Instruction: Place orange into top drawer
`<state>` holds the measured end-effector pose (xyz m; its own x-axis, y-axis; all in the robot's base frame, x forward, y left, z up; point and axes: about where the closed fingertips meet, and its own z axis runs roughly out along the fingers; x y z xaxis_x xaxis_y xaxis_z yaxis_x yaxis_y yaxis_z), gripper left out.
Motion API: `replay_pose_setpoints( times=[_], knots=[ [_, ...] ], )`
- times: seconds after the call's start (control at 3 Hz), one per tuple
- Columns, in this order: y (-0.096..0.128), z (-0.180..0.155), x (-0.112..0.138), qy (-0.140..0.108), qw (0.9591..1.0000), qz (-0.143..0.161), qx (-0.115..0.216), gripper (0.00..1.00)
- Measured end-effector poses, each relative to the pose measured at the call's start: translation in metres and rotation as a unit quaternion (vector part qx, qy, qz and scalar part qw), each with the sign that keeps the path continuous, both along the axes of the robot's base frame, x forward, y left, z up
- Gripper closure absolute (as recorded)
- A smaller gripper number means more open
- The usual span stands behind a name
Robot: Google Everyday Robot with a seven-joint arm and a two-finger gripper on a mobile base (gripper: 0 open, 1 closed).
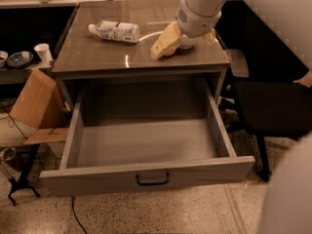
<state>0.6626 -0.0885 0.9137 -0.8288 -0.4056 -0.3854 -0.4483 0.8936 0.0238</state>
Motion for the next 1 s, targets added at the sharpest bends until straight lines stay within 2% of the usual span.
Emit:
replay_pose_setpoints(
  times=[0.33, 0.67, 1.0],
  knots=[
    [-0.0063, -0.022, 0.0414, 0.038, 0.9936, -0.107, 0.002, 0.0],
    [-0.0138, -0.0224, 0.0506, 0.039, 0.9874, -0.153, 0.012, 0.0],
    [-0.0132, -0.0228, 0.0503, 0.039, 0.9875, -0.152, 0.012, 0.0]
  ],
)
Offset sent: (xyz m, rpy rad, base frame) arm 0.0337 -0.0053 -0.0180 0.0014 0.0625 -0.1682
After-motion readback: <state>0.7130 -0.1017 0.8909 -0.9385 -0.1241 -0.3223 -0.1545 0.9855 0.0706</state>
